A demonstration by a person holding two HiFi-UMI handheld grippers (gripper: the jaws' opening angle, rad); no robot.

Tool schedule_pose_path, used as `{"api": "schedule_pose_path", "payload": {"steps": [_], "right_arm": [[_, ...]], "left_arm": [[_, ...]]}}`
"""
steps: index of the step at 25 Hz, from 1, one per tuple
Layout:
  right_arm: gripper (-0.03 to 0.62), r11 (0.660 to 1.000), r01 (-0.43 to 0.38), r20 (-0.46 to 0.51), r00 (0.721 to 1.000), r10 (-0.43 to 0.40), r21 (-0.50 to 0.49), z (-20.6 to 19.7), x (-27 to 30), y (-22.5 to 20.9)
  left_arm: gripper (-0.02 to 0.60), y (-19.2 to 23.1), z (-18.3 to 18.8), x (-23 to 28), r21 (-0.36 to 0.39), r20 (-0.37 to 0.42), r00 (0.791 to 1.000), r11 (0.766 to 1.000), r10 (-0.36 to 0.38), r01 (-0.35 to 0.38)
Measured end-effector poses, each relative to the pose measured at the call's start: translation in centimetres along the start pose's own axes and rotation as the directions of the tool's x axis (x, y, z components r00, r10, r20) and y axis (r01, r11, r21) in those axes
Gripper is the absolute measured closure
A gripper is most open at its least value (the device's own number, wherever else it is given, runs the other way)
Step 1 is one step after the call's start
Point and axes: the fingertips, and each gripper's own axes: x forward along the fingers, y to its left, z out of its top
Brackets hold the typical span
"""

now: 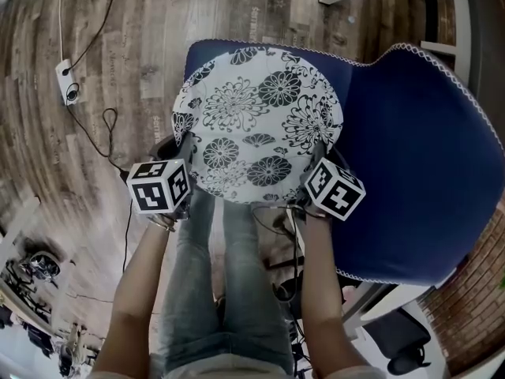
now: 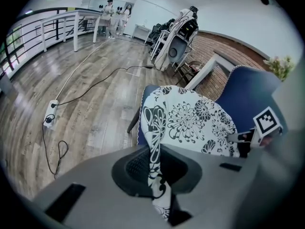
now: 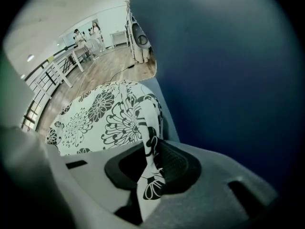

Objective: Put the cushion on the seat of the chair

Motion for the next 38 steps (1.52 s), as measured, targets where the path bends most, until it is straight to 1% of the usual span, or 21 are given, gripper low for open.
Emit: {"api": "schedule_pose_path", "payload": {"steps": [3, 8, 9, 12, 13, 18, 22, 31, 35, 38], "right_arm": [[0.526, 1.0, 0.004, 0.007, 1.0, -0.004, -0.004, 0.1, -0.1, 0.0], [0.482, 1.0, 0.003, 0.028, 1.0, -0.002, -0.009, 0.3, -0.4, 0.0], [0.474, 1.0, 0.001, 0.032, 1.0, -0.001, -0.01, 0.3, -0.4, 0.1], [0.445, 1.0, 0.003, 0.039, 0.999, -0.002, -0.028, 0.3, -0.5, 0.2], [0.431, 0.999, 0.008, 0.042, 0.999, -0.006, -0.039, 0.3, -0.5, 0.2], [0.373, 0.996, 0.049, 0.068, 0.997, -0.044, -0.079, 0.6, -1.2, 0.0], [0.341, 0.993, 0.081, 0.09, 0.993, -0.073, -0.082, 0.8, -2.1, -0.1], [0.319, 0.992, 0.111, 0.141, 0.985, -0.101, -0.061, 1.1, -4.5, -0.1], [0.316, 0.992, 0.114, 0.153, 0.982, -0.106, -0.044, 0.9, -5.9, -0.2], [0.316, 0.994, 0.107, 0.16, 0.982, -0.101, -0.029, 0.6, -7.2, -0.2]], "left_arm": [[0.56, 0.0, 0.0, -0.2, 0.008, 0.0, 1.0, 1.0, -0.011, 0.011], [0.556, -0.1, 0.1, -0.6, 0.024, 0.012, 1.0, 1.0, -0.016, 0.015], [0.542, -0.1, 0.2, -0.6, 0.025, 0.02, 1.0, 1.0, -0.014, 0.014], [0.466, 0.1, 0.4, -0.7, 0.018, 0.041, 0.999, 1.0, -0.013, 0.012], [0.45, 0.2, 0.5, -0.8, 0.015, 0.045, 0.999, 1.0, -0.011, 0.011], [0.383, 0.6, 0.8, -1.3, 0.012, 0.064, 0.998, 1.0, 0.004, -0.005], [0.351, 0.9, 0.8, -1.9, 0.003, 0.073, 0.997, 1.0, 0.011, -0.012], [0.334, 0.8, 0.4, -4.0, -0.005, 0.099, 0.995, 1.0, 0.019, -0.018], [0.331, 0.8, 0.8, -5.3, -0.018, 0.12, 0.993, 1.0, 0.021, -0.019], [0.33, 0.4, 1.5, -6.6, -0.009, 0.137, 0.99, 1.0, 0.018, -0.017]]}}
